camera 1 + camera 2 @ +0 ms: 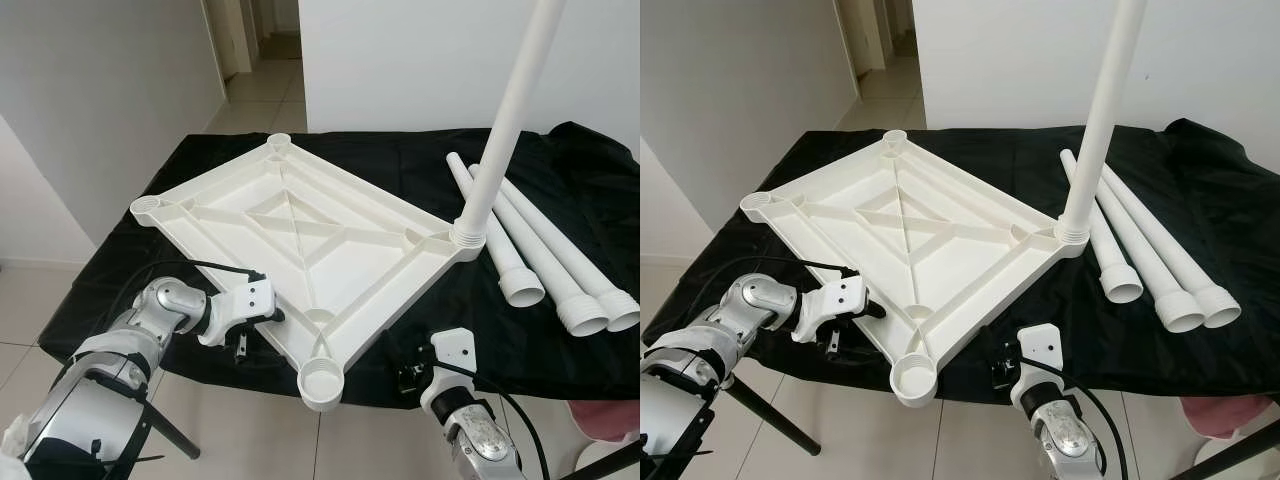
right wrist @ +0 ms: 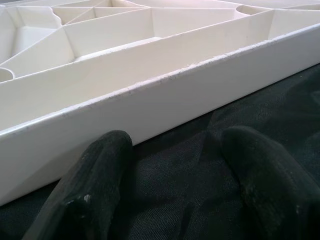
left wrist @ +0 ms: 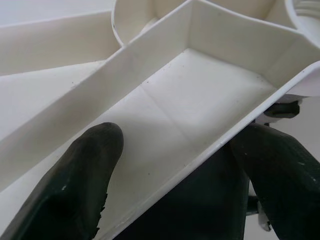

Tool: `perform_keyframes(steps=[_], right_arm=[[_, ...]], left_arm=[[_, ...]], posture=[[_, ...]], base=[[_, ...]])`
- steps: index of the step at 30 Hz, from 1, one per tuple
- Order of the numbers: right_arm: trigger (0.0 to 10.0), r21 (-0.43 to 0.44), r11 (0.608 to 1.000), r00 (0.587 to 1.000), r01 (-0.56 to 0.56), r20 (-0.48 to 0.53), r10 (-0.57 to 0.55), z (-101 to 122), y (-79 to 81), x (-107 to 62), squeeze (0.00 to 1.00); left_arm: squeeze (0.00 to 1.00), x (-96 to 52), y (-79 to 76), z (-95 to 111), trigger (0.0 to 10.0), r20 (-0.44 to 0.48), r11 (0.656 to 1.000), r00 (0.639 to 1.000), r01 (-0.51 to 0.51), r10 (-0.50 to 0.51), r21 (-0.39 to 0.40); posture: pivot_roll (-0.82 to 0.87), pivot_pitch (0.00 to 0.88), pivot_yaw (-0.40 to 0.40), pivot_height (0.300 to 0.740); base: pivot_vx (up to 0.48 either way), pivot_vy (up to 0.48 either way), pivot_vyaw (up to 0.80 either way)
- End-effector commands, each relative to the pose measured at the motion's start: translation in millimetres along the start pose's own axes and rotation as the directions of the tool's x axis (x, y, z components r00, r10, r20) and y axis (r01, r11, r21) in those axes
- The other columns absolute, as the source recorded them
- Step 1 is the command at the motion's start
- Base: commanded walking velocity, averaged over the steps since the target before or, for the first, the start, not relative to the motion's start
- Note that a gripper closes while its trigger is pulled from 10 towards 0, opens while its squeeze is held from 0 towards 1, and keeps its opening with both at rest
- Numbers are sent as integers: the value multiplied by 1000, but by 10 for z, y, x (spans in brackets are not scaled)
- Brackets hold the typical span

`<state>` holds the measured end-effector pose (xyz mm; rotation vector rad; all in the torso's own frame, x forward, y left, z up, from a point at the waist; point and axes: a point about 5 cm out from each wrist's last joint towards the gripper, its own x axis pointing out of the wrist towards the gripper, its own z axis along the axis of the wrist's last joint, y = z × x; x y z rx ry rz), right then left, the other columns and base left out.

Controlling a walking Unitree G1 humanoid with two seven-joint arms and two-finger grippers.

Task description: Building children table

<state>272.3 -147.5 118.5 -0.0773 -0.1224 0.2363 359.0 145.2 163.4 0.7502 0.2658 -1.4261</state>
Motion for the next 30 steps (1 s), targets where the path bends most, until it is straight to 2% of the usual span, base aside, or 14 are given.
perform_keyframes(steps=[1, 3, 4, 6, 7, 9, 11, 12, 13, 14, 20, 27, 28, 30], right_arm=[[10000, 17, 1000, 999, -5, -49, 6, -87, 26, -14, 0], [10000, 17, 1000, 999, -5, -49, 5, -86, 25, -12, 0], [10000, 18, 1000, 999, -6, -48, 7, -84, 27, -2, 0], [10000, 19, 1000, 999, -7, -47, 8, -83, 27, 5, 0], [10000, 20, 1000, 999, -7, -46, 8, -81, 26, 11, 0], [10000, 18, 1000, 999, -7, -45, 8, -80, 24, 16, 0], [10000, 18, 1000, 999, -7, -45, 8, -80, 24, 16, 0], [10000, 19, 1000, 999, -7, -44, 8, -78, 23, 23, 0], [10000, 19, 1000, 999, -7, -44, 8, -78, 23, 23, 0], [10000, 18, 1000, 999, -8, -43, 8, -77, 21, 30, 0], [10000, 22, 1000, 999, -11, -39, 12, -71, 26, 56, 0], [10000, 24, 1000, 999, -14, -36, 15, -73, 40, 68, 0], [10000, 25, 1000, 999, -14, -36, 15, -73, 45, 66, 0], [10000, 25, 1000, 999, -14, -36, 15, -73, 45, 66, 0]], left_arm=[[0, -32, -41, -15, 0, 10, 997, 997, 79, -78, -16], [0, -47, -29, 5, 0, 12, 997, 997, 78, -78, -8], [0, -70, -13, 48, 3373, 15, 997, 997, 79, -79, 22], [0, -80, -13, 60, 3373, 12, 996, 996, 84, -85, 33], [0, -97, -22, 63, 10000, 17, 994, 995, 98, -99, 39], [0, -109, -25, 65, 9451, 21, 994, 995, 101, -102, 40], [0, -109, -25, 65, 9451, 21, 994, 995, 101, -102, 40], [0, -142, -31, 76, 1922, 52, 993, 991, 119, -119, 17], [0, -142, -31, 76, 1922, 52, 993, 991, 119, -119, 17], [0, -158, -32, 86, 0, 68, 993, 990, 120, -120, 9], [0, -199, -79, 107, 0, 64, 985, 983, 168, -169, 32], [0, -178, -90, 116, 0, 38, 985, 985, 163, -166, 64], [0, -157, -110, 96, 10000, 24, 982, 984, 176, -177, 65], [0, -157, -110, 96, 10000, 24, 982, 984, 176, -177, 65]], posture=[[-55, 180, 106, 740], [-55, 180, 106, 740], [-52, 175, 104, 740], [-52, 175, 104, 740], [-49, 172, 102, 740], [-48, 172, 102, 740], [-48, 172, 102, 740], [-46, 169, 100, 740], [-46, 169, 100, 740], [-45, 169, 99, 740], [-35, 164, 98, 740], [-34, 164, 102, 740], [-35, 166, 105, 740], [-35, 166, 105, 740]], base=[[0, 0, 0], [0, 0, 0], [0, 0, 0], [0, 0, 0], [0, 0, 0], [0, 0, 0], [0, 0, 0], [0, 0, 0], [0, 0, 0], [0, 0, 0], [0, 0, 0], [0, 0, 0], [0, 0, 0], [0, 0, 0]])
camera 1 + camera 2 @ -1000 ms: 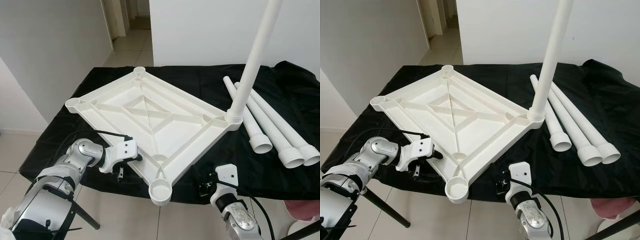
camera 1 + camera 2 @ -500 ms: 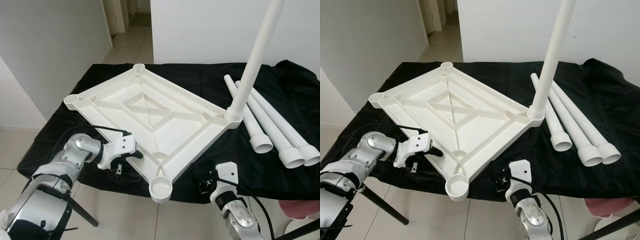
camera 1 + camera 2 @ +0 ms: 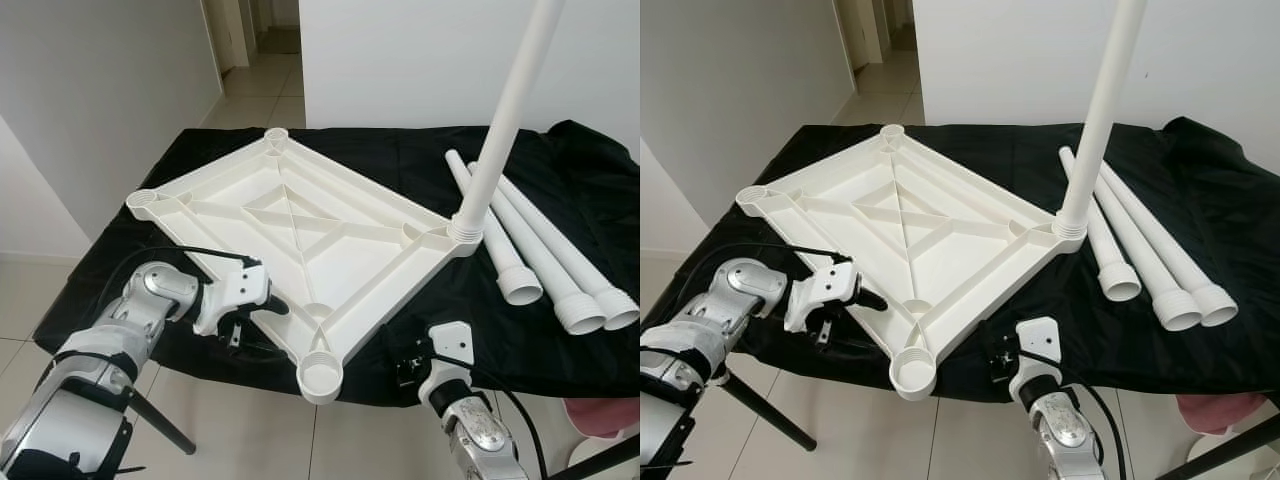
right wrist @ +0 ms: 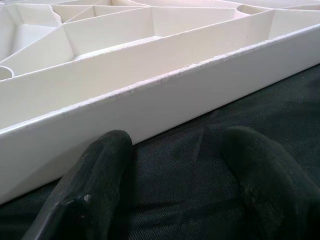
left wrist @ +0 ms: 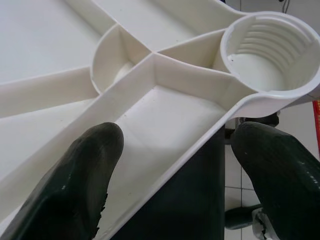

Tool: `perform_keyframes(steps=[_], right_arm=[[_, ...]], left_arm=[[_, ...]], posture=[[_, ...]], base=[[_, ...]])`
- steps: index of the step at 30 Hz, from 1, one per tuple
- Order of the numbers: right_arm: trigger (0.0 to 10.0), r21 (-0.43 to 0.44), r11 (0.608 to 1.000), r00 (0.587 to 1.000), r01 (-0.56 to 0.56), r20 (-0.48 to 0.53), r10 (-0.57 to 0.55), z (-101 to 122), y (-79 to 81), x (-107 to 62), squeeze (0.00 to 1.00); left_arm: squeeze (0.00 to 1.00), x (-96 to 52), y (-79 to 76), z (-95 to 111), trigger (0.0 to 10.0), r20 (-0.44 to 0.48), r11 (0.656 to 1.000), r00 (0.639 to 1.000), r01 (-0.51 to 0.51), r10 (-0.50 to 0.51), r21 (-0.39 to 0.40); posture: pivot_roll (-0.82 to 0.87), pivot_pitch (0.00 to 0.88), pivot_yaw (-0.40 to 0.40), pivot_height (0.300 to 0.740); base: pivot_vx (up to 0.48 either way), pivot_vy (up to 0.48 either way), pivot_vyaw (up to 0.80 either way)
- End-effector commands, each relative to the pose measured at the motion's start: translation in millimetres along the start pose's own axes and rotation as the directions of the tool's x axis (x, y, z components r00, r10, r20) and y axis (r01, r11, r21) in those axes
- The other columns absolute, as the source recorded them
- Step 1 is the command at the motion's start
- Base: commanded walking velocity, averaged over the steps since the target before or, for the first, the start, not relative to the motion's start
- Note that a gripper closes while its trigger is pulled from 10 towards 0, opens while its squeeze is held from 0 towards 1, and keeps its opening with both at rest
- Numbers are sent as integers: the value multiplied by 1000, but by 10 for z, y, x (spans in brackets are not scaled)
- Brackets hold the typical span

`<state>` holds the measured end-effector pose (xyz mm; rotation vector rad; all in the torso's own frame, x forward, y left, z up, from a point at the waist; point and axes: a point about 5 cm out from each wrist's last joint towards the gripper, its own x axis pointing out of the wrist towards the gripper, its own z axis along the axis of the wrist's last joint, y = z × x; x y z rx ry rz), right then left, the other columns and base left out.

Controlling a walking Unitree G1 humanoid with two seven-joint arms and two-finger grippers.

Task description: Building children table

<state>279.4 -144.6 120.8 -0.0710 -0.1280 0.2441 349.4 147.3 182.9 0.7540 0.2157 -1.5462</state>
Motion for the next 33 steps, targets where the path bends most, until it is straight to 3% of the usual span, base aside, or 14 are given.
perform_keyframes(steps=[1, 2, 3, 18, 19, 24, 25, 27, 28, 33], right_arm=[[10000, 20, 1000, 999, -5, -42, 6, -88, 36, -14, 0], [10000, 20, 1000, 999, -5, -42, 6, -88, 36, -14, 0], [10000, 20, 1000, 999, 0, -43, 1, -90, 28, -21, 0], [10000, 21, 1000, 999, 5, -44, -4, -99, 33, -40, 0], [10000, 22, 1000, 999, 6, -44, -5, -99, 34, -41, 0], [10000, 25, 1000, 999, 6, -45, -5, -102, 39, -42, 0], [10000, 27, 1000, 999, 6, -44, -4, -102, 42, -38, 0], [10000, 27, 1000, 999, 6, -44, -4, -102, 42, -38, 0], [10000, 28, 1000, 999, 5, -45, -4, -105, 41, -35, 0], [10000, 27, 1000, 999, 4, -46, -3, -108, 41, -28, 0]], left_arm=[[0, 10, -95, -70, 2745, -28, 996, 996, 89, -89, -2], [0, 10, -95, -70, 2745, -28, 996, 996, 89, -89, -2], [0, 9, -111, -69, 0, -7, 994, 994, 106, -107, -25], [0, 20, -85, -67, 0, -53, 998, 997, 56, -56, 5], [0, 20, -78, -75, 10000, -65, 999, 997, 48, -48, 5], [0, 5, -50, -75, 10000, -66, 1000, 998, 24, -25, -19], [663, -17, -7, -56, 10000, -27, 997, 1000, -5, 2, -82], [663, -17, -7, -56, 10000, -27, 997, 1000, -5, 2, -82], [1000, -29, 2, -42, 10000, -26, 997, 1000, -1, -1, -80], [1000, -29, -2, -39, 10000, -39, 999, 999, -3, 1, -50]], posture=[[-37, 167, 106, 740], [-37, 167, 106, 740], [-40, 169, 108, 740], [-41, 175, 111, 740], [-40, 175, 111, 740], [-39, 175, 112, 740], [-39, 174, 112, 740], [-39, 174, 112, 740], [-37, 174, 110, 740], [-35, 174, 108, 740]], base=[[0, 0, 0], [0, 0, 0], [0, 0, 0], [0, 0, 0], [0, 0, 0], [0, 0, 0], [0, 0, 0], [0, 0, 0], [0, 0, 0], [0, 0, 0]])
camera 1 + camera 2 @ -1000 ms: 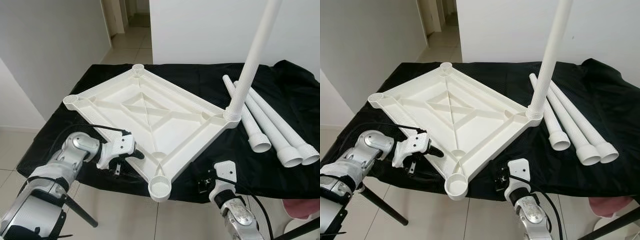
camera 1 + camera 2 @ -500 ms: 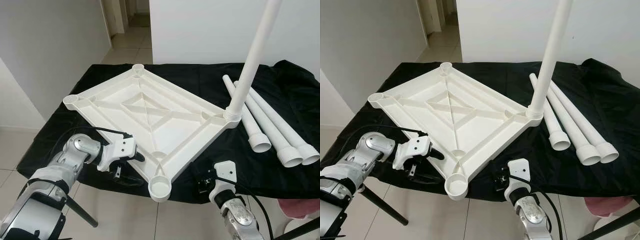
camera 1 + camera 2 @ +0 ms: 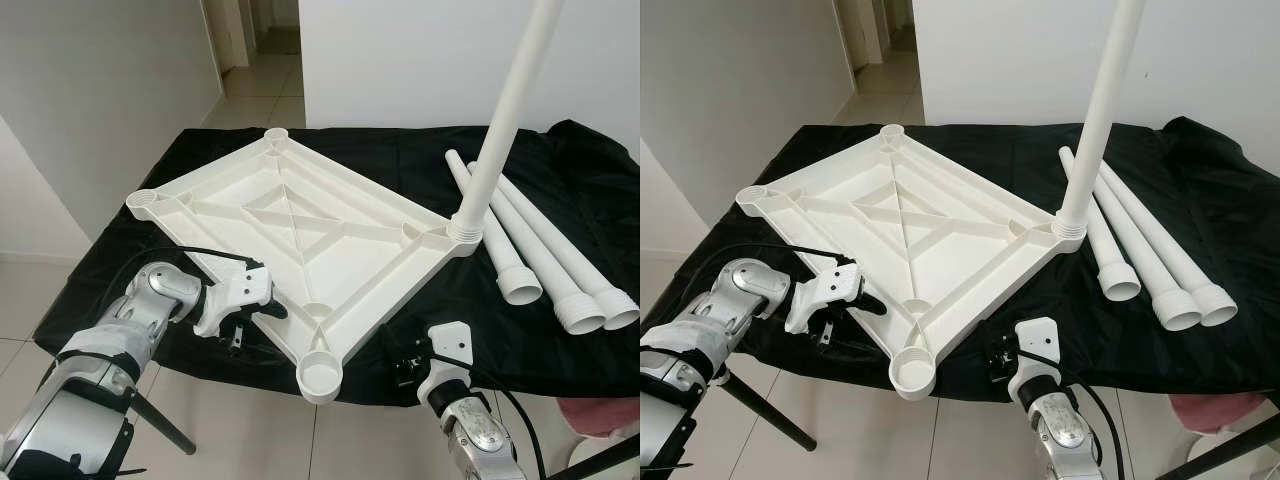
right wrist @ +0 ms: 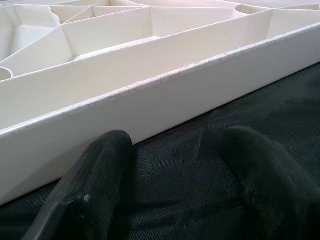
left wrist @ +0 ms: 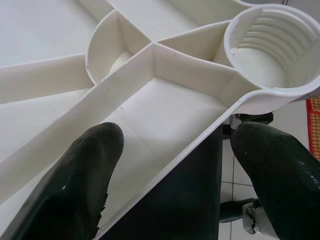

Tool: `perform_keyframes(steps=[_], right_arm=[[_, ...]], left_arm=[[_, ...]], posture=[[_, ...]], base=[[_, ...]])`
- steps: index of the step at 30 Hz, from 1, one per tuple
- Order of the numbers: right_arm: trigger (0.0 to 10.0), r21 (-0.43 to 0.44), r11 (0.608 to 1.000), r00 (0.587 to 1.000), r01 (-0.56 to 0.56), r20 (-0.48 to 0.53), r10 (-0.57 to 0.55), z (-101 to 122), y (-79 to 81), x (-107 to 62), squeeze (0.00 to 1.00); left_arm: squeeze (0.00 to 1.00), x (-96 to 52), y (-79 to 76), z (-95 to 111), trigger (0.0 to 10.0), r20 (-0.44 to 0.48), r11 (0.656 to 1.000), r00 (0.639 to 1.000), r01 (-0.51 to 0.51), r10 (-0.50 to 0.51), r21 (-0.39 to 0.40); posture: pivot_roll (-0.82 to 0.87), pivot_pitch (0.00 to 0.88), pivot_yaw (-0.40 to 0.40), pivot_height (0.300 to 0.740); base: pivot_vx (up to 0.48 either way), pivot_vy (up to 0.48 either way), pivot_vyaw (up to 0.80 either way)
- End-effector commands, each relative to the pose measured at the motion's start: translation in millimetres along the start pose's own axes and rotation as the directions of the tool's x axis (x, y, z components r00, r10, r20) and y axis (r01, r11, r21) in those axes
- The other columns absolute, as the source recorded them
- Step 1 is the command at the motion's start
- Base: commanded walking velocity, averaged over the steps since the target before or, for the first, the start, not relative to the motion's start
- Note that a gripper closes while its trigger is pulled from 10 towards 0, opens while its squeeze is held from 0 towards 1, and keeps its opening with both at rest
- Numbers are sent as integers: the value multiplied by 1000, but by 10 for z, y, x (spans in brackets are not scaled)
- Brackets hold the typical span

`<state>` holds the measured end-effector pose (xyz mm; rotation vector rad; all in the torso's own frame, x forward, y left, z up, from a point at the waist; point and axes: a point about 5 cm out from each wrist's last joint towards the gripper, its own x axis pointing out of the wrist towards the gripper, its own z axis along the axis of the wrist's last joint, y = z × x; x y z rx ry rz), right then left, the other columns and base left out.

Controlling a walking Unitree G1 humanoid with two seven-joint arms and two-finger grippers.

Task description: Building children table

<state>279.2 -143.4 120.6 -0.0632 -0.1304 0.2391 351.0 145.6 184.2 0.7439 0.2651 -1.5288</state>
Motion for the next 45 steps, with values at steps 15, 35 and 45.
perform_keyframes(steps=[15, 35, 45], right_arm=[[10000, 20, 1000, 999, 1, -46, 0, -100, 31, -29, 0], [10000, 25, 1000, 999, -3, -45, 4, -111, 54, -17, 0], [10000, 27, 1000, 999, -12, -44, 14, -115, 72, 16, 0]], left_arm=[[0, 77, -56, -124, 0, -74, 999, 997, -20, 22, 38], [0, -314, 229, 289, 10000, 145, 997, 987, -59, 66, -47], [0, -331, 533, 399, 10000, 222, 884, 857, -435, 465, -171]], posture=[[-42, 175, 112, 740], [-33, 160, 113, 740], [-21, 164, 103, 740]], base=[[0, 0, 0], [0, 0, 0], [0, 0, 0]])
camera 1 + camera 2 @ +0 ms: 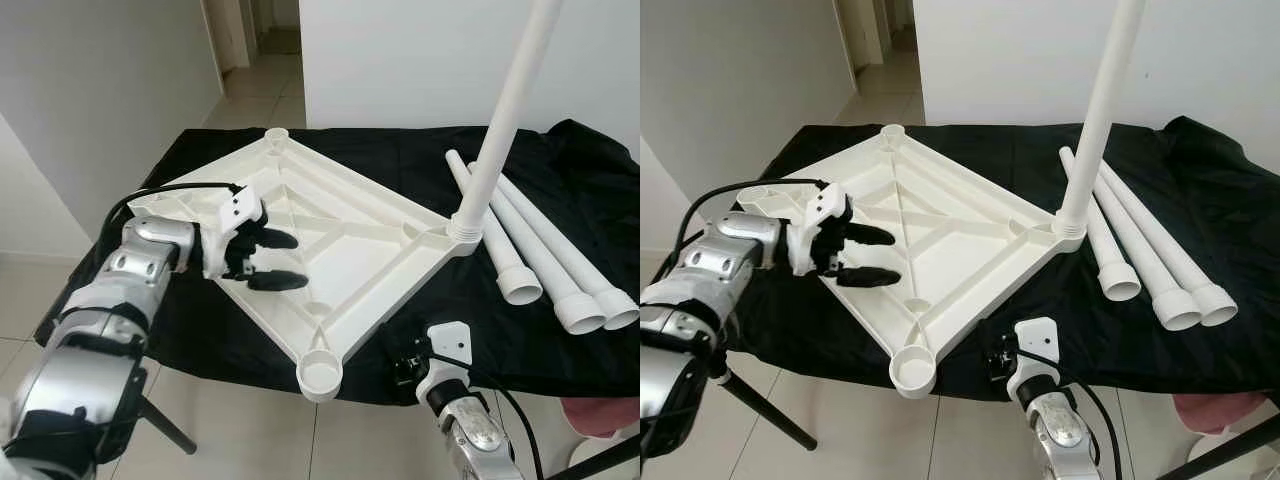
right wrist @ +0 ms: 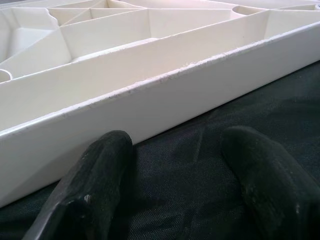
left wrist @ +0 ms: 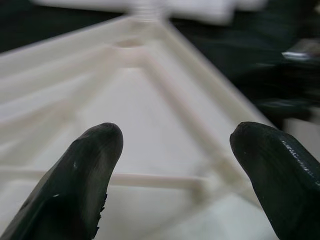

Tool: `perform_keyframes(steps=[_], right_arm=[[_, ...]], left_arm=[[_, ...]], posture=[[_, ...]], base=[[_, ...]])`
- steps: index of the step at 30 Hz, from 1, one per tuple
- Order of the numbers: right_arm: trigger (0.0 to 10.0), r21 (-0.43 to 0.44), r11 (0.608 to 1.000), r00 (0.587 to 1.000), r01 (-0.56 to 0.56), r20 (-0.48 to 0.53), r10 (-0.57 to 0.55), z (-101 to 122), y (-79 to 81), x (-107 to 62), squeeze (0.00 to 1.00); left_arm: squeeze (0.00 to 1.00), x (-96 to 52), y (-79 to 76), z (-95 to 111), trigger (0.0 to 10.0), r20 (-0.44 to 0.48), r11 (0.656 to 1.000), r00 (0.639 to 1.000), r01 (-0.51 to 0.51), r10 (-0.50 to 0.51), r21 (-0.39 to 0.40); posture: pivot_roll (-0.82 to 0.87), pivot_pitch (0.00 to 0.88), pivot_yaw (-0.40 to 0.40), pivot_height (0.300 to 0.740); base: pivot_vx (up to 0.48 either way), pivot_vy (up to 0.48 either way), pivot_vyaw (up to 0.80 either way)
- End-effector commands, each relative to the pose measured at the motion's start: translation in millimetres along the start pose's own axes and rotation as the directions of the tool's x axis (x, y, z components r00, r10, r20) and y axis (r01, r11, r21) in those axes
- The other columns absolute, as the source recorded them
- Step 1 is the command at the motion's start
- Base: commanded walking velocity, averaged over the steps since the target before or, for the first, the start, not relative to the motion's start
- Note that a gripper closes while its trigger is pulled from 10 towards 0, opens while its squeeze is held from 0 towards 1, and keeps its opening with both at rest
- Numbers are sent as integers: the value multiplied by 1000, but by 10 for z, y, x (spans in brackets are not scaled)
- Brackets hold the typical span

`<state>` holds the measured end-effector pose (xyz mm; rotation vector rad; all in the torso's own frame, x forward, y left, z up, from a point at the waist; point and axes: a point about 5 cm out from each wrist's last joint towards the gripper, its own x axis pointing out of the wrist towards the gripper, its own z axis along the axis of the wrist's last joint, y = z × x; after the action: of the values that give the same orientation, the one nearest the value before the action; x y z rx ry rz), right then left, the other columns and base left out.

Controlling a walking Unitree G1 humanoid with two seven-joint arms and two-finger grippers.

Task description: Building children table

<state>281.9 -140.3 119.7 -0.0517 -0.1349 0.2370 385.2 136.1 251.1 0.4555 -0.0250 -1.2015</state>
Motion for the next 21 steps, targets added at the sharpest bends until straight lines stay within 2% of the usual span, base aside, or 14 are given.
perform_keyframes(steps=[1, 2, 3, 4, 8, 10, 13, 15, 16, 18, 21], right_arm=[[10000, 17, 1000, 999, -15, -50, 16, -105, 47, -17, 0], [10000, 17, 1000, 999, -15, -50, 16, -106, 48, -17, 0], [10000, 18, 1000, 999, -16, -50, 17, -105, 52, -14, 0], [10000, 18, 1000, 999, -16, -50, 17, -105, 52, -14, 0], [10000, 23, 1000, 999, -16, -48, 17, -103, 58, -1, 0], [10000, 23, 1000, 999, -16, -47, 17, -100, 60, 1, 0], [10000, 24, 1000, 999, -14, -46, 15, -100, 60, 2, 0], [10000, 27, 1000, 999, -11, -45, 12, -101, 65, 3, 0], [10000, 27, 1000, 999, -11, -45, 12, -101, 65, 3, 0], [10000, 30, 1000, 999, -8, -45, 9, -103, 70, 4, 0], [10000, 32, 999, 999, -3, -45, 5, -105, 73, 5, 0]], left_arm=[[0, -39, 36, -52, 10000, -22, 998, 998, -66, 66, 1], [0, -31, 43, -60, 10000, -24, 996, 996, -84, 84, -5], [0, -3, 60, -73, 10000, -31, 990, 989, -143, 144, 7], [0, -3, 60, -73, 10000, -31, 990, 989, -143, 144, 7], [0, 95, 133, -95, 10000, -63, 935, 933, -351, 353, 49], [0, 103, 147, -95, 10000, -69, 924, 922, -379, 382, 50], [0, 111, 174, -86, 10000, -86, 898, 896, -426, 435, 110], [0, 119, 226, -50, 10000, -89, 841, 846, -500, 526, 208], [0, 119, 226, -50, 10000, -89, 841, 846, -500, 526, 208], [0, 118, 260, -27, 10000, -81, 801, 811, -548, 579, 243], [0, 126, 266, -18, 10000, -75, 790, 803, -559, 592, 251]], posture=[[-21, 164, 103, 740], [-21, 164, 103, 740], [-20, 164, 101, 740], [-20, 164, 101, 740], [-20, 166, 96, 740], [-21, 167, 96, 740], [-20, 168, 96, 740], [-21, 169, 96, 740], [-21, 169, 96, 740], [-22, 169, 98, 740], [-24, 171, 100, 740]], base=[[0, 0, 0], [0, 0, 0], [0, 0, 0], [0, 0, 0], [0, 0, 0], [0, 0, 0], [0, 0, 0], [0, 0, 0], [0, 0, 0], [0, 0, 0], [0, 0, 0]])
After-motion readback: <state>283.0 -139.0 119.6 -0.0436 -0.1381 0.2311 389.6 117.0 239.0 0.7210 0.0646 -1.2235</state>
